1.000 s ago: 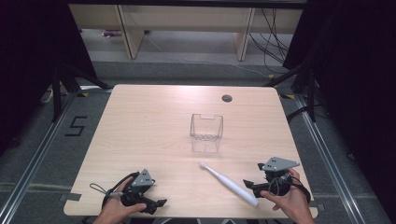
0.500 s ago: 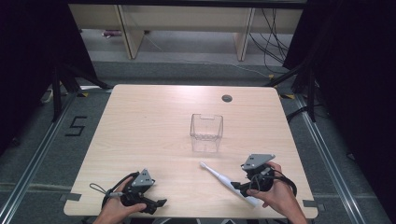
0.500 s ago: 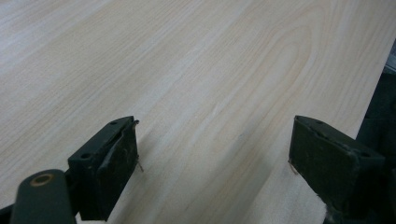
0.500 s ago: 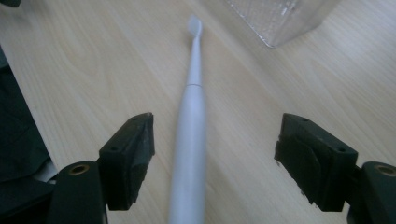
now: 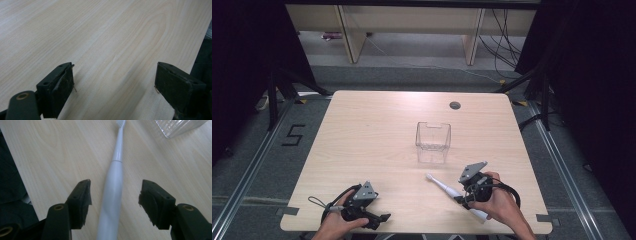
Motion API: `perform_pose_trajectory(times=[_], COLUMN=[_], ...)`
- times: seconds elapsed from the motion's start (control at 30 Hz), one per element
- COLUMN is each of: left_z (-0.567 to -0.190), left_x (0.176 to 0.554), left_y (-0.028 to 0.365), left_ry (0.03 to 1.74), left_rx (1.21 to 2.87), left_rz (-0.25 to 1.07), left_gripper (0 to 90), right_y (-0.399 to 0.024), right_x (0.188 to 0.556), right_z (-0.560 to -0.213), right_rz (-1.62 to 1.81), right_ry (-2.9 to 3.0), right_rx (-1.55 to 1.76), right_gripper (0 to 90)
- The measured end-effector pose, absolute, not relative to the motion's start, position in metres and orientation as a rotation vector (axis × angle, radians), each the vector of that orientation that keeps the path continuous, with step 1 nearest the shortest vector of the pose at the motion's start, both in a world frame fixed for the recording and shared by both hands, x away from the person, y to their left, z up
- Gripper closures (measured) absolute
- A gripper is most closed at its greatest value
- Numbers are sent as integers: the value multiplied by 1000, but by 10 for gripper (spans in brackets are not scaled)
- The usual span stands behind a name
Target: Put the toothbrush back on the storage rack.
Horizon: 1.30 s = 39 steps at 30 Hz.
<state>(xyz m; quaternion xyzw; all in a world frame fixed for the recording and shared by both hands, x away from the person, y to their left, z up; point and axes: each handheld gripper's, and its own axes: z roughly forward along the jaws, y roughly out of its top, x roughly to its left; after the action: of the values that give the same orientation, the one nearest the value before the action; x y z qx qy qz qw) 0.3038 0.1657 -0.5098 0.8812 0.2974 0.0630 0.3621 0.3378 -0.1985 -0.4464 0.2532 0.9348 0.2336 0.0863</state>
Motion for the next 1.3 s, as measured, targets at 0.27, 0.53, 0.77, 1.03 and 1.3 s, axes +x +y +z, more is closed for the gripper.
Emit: perform_pose_trajectory(times=[0.27,0.53,0.77,1.03,1.3], left_z=[-509,-509,-509,-509,-509], left_x=[304,303,303,303,303], left_y=[165,165,166,166,166], left_ry=[766,759,760,759,758], left_rx=[2272,2274,2272,2273,2269], left_rz=[172,168,168,169,163], left_gripper=[149,149,149,149,149], right_y=[-183,-171,-168,-165,-162], right_x=[349,350,359,362,366], right_z=[-455,-459,-464,-468,-471], right_rz=[574,475,421,375,307], right_ry=[2853,2899,2924,2952,2984], right_rx=[737,712,725,731,724], right_gripper=[484,549,564,581,607])
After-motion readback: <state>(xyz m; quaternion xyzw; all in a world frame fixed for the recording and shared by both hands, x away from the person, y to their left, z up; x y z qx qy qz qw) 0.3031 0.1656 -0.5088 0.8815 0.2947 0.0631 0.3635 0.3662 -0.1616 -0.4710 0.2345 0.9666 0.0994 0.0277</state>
